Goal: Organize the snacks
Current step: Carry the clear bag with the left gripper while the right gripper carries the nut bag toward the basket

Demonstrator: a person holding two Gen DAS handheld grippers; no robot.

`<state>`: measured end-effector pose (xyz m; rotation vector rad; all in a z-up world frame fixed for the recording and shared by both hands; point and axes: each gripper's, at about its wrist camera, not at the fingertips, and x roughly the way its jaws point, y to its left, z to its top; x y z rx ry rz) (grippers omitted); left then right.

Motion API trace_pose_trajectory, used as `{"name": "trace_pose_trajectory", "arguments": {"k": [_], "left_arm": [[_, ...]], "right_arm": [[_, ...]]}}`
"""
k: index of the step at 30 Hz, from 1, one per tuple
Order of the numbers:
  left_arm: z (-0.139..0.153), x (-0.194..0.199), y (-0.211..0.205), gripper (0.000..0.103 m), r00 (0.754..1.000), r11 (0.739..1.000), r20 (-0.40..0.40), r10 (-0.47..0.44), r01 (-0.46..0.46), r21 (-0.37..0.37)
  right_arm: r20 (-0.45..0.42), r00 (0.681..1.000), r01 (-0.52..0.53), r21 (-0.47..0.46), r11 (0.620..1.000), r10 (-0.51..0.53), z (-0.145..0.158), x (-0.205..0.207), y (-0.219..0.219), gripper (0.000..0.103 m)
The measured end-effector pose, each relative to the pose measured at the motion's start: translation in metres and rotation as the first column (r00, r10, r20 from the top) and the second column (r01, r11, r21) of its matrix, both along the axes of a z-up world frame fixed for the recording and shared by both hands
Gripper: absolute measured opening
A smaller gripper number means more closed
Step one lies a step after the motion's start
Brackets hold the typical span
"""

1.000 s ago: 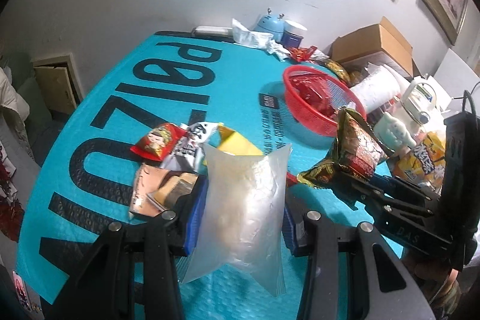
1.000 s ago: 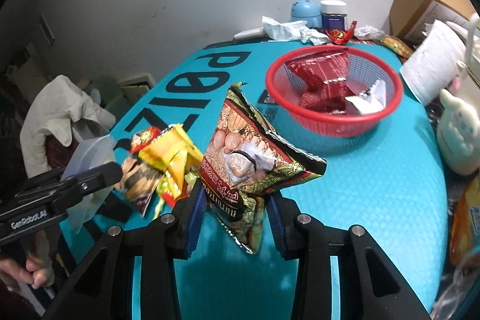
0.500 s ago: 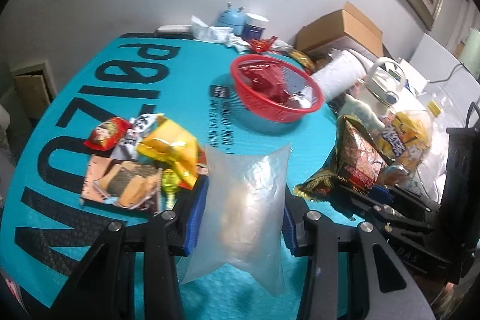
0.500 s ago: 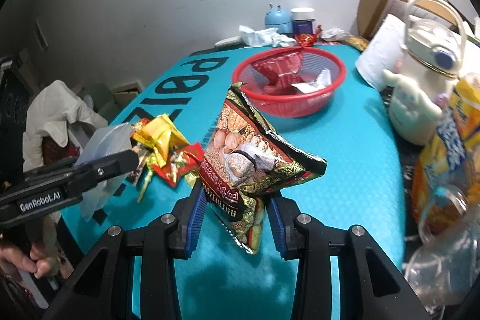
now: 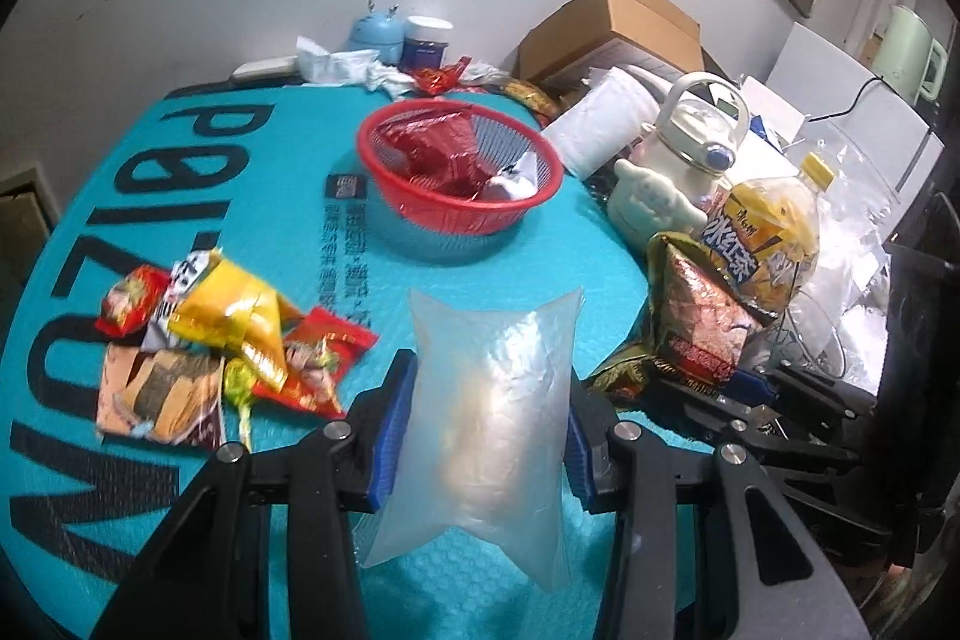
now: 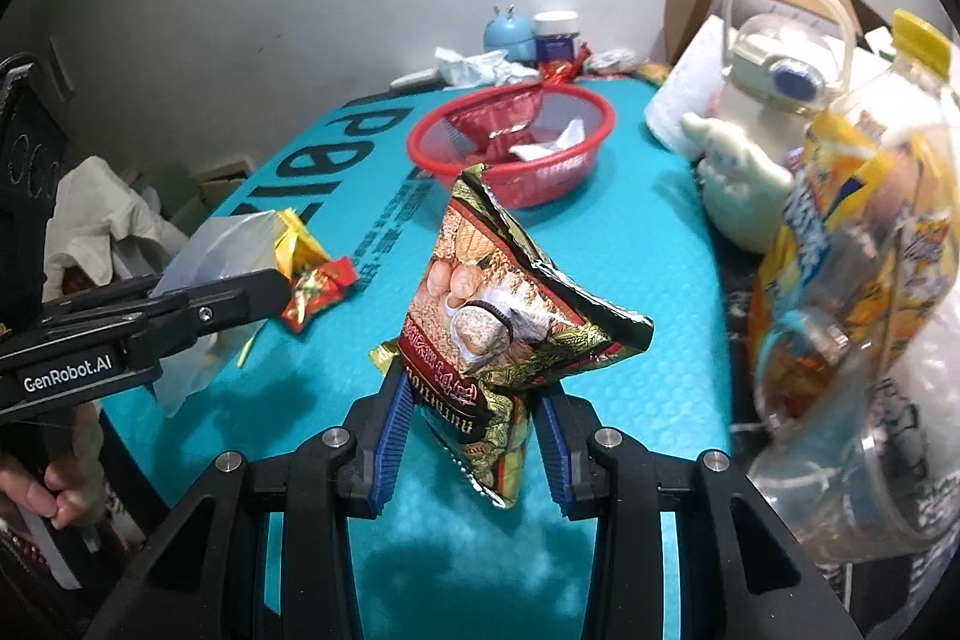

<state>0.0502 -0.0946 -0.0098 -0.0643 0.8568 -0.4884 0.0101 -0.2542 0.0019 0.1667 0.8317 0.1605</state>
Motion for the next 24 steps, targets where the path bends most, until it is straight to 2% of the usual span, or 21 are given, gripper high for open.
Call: {"name": "trace_pose_trajectory", "arguments": {"k": [10, 24], "left_arm": [[0.024, 0.021, -0.014, 0.043, 0.997, 0.999, 0.067, -0.037, 0.036, 0.009], [0.062, 0.064, -0.014, 0.043, 0.985, 1.000, 0.169, -0.022, 0.024, -0.006]], "right_arm": [[0.054, 0.998, 0.020, -0.042, 0.999, -0.018, 0.027, 0.015, -0.012, 0.038], [0.116, 0.993, 0.014, -0.086, 0.996, -0.003, 0.058, 0.062, -0.010, 0.038]]}}
